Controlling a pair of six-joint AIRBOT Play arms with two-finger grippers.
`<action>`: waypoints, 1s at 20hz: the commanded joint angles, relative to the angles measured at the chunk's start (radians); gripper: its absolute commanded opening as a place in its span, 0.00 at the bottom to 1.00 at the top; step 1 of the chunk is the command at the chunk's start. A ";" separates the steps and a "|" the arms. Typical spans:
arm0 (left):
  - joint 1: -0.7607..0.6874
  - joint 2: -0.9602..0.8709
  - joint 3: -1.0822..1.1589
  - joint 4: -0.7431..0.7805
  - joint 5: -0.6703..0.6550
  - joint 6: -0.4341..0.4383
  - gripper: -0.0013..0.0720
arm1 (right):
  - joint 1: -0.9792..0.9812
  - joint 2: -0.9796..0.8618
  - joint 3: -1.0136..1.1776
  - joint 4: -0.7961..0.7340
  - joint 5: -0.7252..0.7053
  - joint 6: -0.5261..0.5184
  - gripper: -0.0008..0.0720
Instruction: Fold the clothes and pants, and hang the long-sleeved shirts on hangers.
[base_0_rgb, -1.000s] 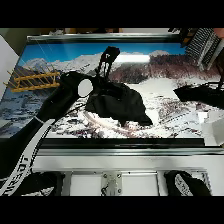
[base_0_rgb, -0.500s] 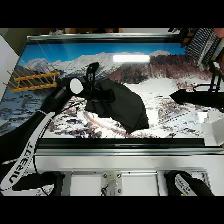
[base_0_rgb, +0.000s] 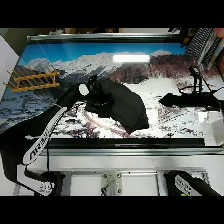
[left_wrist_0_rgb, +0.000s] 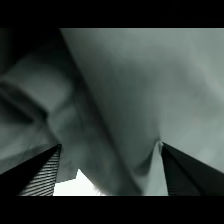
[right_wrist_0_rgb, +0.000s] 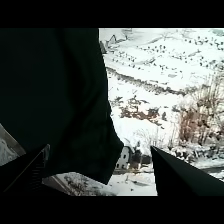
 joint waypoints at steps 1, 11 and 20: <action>-0.022 -0.069 0.077 -0.015 0.000 -0.014 0.90 | 0.022 -0.032 -0.034 0.001 -0.001 -0.001 0.98; 0.030 -0.046 0.128 -0.008 -0.087 0.051 0.03 | 0.212 -0.249 -0.247 0.142 -0.253 -0.024 0.97; 0.238 0.295 0.298 -0.008 -0.250 0.207 0.03 | 0.162 -0.015 0.024 -0.005 -0.091 -0.064 0.04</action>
